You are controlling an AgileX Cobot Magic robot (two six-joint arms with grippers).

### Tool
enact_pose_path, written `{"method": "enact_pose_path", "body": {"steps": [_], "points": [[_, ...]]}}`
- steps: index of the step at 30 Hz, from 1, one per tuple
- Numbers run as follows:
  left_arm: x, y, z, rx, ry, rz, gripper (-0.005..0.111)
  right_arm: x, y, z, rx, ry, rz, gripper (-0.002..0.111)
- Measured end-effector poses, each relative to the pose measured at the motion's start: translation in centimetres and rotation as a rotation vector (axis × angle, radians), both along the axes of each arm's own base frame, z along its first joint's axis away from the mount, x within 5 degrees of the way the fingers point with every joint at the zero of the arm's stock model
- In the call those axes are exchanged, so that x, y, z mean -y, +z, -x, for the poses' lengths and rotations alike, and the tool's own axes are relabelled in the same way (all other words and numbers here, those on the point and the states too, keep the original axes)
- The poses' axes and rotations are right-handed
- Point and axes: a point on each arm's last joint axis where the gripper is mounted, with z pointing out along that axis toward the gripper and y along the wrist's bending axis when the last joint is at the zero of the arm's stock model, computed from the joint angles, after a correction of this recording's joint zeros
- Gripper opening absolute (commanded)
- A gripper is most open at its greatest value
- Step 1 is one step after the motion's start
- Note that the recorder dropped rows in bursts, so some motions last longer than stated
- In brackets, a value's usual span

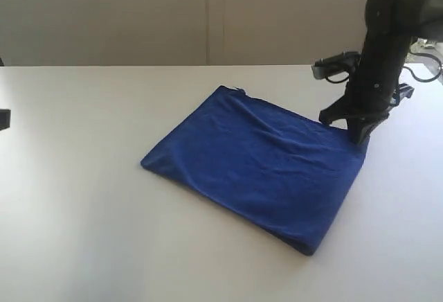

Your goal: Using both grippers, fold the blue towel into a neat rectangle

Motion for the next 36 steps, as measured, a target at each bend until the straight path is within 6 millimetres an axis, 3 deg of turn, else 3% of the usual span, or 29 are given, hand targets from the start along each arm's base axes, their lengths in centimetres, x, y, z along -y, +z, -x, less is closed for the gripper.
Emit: {"method": "enact_pose_path", "body": {"steps": [4,7,12,25,28,31,34,36], "points": [[-0.3,-0.3,3.1,0.037,0.023,0.059,0.000,-1.5,1.4,0.3,0.033,0.029,-0.125,0.000],[-0.4,-0.8,4.8,-0.021,0.034,0.111,0.000,-3.2,0.3,0.9,-0.007,0.077,-0.147,0.000],[-0.4,-0.9,7.3,-0.117,0.022,0.132,0.000,-7.1,-3.1,2.8,-0.110,0.193,-0.124,0.000],[-0.4,-0.7,7.9,-0.109,0.018,0.133,0.000,-11.1,-6.4,5.7,-0.203,0.315,-0.079,0.000],[-0.4,-0.7,7.9,-0.109,0.018,0.134,0.000,-13.5,-6.3,6.6,-0.208,0.369,-0.086,0.000],[-0.4,-0.7,7.9,-0.109,0.020,0.137,0.000,-17.0,-6.3,8.0,-0.213,0.432,-0.123,0.000],[-0.4,-0.7,7.9,-0.110,0.021,0.139,0.000,-22.1,-6.3,10.2,-0.180,0.519,-0.181,0.000],[-0.4,-0.7,7.9,-0.110,0.021,0.139,0.000,-23.8,-6.2,11.0,-0.161,0.547,-0.203,0.000]]}}
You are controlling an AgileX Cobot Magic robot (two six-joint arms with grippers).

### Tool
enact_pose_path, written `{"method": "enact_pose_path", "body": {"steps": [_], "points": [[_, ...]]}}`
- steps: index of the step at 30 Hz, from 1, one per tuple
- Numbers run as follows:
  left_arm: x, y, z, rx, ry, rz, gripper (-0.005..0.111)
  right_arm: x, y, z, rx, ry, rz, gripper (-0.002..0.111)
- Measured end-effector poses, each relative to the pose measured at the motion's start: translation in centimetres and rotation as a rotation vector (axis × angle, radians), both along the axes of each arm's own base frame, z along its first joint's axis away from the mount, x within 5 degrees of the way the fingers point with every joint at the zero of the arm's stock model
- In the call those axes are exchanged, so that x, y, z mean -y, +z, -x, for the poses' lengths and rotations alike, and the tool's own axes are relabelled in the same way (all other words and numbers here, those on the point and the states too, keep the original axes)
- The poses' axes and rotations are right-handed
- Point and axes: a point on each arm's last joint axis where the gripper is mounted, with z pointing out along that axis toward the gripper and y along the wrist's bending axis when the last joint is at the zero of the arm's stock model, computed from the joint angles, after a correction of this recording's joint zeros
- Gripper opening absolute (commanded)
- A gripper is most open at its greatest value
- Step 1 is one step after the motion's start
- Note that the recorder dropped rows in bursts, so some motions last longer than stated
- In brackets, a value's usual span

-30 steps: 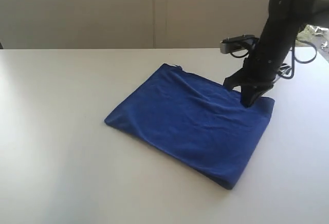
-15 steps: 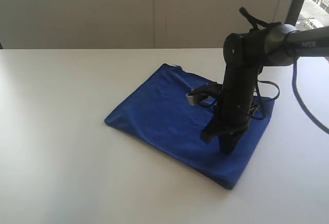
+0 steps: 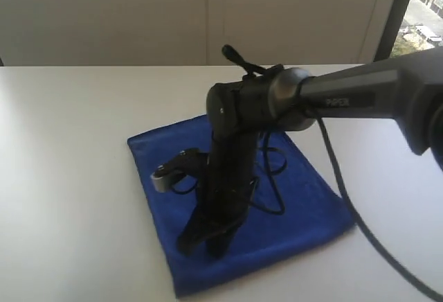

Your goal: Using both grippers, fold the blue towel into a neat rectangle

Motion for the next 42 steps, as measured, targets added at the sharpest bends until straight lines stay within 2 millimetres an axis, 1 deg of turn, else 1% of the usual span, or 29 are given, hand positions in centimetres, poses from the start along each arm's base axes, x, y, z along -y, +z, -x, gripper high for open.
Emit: {"method": "enact_pose_path", "body": {"steps": [3,6,9,12,14,15,18,20,21,23,24,27,30,32,35,40,42], "points": [[0.0,0.0,0.0,0.000,0.000,0.000,0.000,-2.3,-0.2,1.2,0.000,0.040,-0.024,0.000],[0.0,0.0,0.0,0.000,-0.001,0.002,0.000,-3.8,-0.4,1.8,-0.004,0.071,-0.036,0.000],[0.3,0.0,0.0,0.000,-0.022,0.002,0.000,-4.8,-0.2,2.0,-0.006,0.076,-0.061,0.000],[0.4,0.0,0.1,0.000,-0.030,0.002,0.000,-5.6,0.3,1.6,0.016,0.076,-0.088,0.000],[0.4,0.0,0.1,0.000,-0.030,0.002,0.000,-6.1,0.9,0.9,0.071,0.076,-0.113,0.000],[0.4,0.0,0.1,0.000,-0.030,0.002,0.000,-6.1,2.4,-0.2,0.159,0.071,-0.132,0.000],[0.4,0.0,0.1,0.000,-0.030,0.002,0.000,-4.8,5.1,-2.3,0.300,0.026,-0.131,0.000],[0.4,0.0,0.1,0.000,-0.030,0.002,0.000,-3.0,6.4,-3.8,0.368,-0.027,-0.113,0.000],[0.4,0.0,0.1,0.000,-0.030,0.002,0.000,-2.1,6.6,-4.5,0.382,-0.052,-0.104,0.000],[0.4,0.0,0.1,0.000,-0.030,0.002,0.000,0.6,6.5,-6.3,0.396,-0.126,-0.080,0.000],[0.4,0.0,0.1,0.000,-0.030,0.002,0.000,1.7,6.1,-7.1,0.395,-0.156,-0.068,0.000],[0.4,0.0,0.1,0.000,-0.030,0.002,0.000,6.1,4.9,-9.6,0.396,-0.270,-0.042,0.000],[0.4,0.0,0.1,0.000,-0.030,0.002,0.000,9.5,3.9,-11.3,0.389,-0.389,-0.056,0.000],[0.4,0.0,0.1,0.001,-0.030,0.002,0.000,10.8,3.0,-11.9,0.368,-0.448,-0.072,0.000],[0.4,0.0,0.0,0.005,-0.029,0.002,0.000,11.9,1.4,-12.4,0.329,-0.495,-0.075,0.000],[0.4,0.2,0.0,0.020,-0.027,0.004,0.000,11.9,-0.2,-12.6,0.302,-0.511,-0.073,0.000],[0.4,0.2,0.0,0.023,-0.027,0.004,0.000,12.0,-0.3,-12.7,0.302,-0.514,-0.068,0.000]]}}
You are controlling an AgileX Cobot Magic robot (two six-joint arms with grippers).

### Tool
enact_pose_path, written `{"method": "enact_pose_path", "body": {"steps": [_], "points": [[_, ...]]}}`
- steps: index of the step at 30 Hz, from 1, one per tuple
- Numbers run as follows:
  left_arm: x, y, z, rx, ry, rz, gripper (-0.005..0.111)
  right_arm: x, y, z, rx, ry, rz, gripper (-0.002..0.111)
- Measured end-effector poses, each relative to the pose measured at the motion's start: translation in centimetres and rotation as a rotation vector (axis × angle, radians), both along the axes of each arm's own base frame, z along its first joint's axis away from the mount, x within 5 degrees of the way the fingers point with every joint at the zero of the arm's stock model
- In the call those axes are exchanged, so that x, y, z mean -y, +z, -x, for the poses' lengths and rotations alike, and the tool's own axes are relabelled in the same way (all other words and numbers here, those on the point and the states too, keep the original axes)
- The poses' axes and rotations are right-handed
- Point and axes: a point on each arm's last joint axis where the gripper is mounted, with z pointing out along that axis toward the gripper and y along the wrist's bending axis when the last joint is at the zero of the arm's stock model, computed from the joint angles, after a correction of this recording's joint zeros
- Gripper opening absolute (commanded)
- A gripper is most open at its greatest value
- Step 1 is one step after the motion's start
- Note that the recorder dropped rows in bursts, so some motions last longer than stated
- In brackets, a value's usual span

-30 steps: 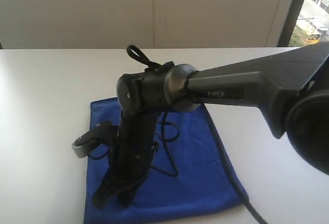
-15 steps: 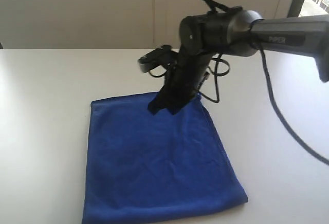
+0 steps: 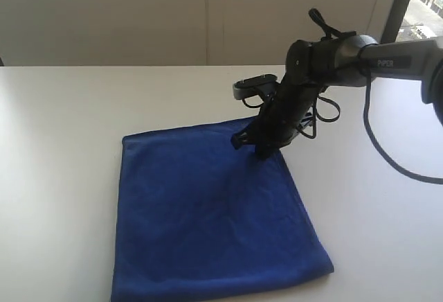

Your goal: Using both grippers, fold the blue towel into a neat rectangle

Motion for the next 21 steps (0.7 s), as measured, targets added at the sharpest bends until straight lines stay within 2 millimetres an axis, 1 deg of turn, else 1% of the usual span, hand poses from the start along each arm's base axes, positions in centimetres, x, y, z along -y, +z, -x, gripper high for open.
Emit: {"method": "enact_pose_path", "body": {"steps": [6,12,21], "points": [[0.0,0.0,0.0,0.004,-0.005,-0.010,0.000,0.7,-0.1,-0.4,0.008,-0.127,0.071,0.000],[0.0,0.0,0.0,0.005,-0.010,-0.019,0.000,1.7,-0.1,-0.6,0.036,-0.141,0.169,0.000],[0.0,0.0,0.0,0.005,-0.010,-0.019,0.000,3.1,-0.1,-0.8,0.022,-0.209,0.178,0.000]]}}
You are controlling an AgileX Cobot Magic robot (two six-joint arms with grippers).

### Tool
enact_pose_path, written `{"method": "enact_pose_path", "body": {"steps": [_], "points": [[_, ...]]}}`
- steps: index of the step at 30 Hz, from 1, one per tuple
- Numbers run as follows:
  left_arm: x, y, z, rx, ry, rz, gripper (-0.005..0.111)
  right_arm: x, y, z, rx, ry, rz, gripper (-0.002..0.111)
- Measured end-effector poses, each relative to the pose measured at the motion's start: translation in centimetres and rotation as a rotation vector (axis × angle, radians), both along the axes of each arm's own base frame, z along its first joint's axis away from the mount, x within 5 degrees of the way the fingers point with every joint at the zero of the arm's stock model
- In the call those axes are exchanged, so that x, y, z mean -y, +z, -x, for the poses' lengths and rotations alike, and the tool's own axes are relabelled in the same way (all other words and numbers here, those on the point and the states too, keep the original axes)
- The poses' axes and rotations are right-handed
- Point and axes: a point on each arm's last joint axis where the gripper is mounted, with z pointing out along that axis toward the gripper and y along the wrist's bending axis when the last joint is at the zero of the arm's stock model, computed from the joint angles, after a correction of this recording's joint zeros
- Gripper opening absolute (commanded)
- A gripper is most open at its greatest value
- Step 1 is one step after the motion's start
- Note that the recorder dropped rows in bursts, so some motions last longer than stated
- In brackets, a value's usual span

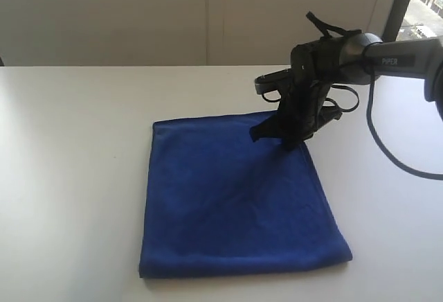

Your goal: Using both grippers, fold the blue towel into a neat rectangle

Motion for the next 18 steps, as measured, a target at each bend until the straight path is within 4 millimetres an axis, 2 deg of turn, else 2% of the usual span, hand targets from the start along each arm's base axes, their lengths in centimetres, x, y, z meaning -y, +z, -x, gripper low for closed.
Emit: {"method": "enact_pose_path", "body": {"steps": [18], "points": [[0.00,0.00,0.00,0.000,-0.001,-0.002,0.000,0.29,0.14,0.32,-0.042,-0.091,-0.006,0.000]]}}
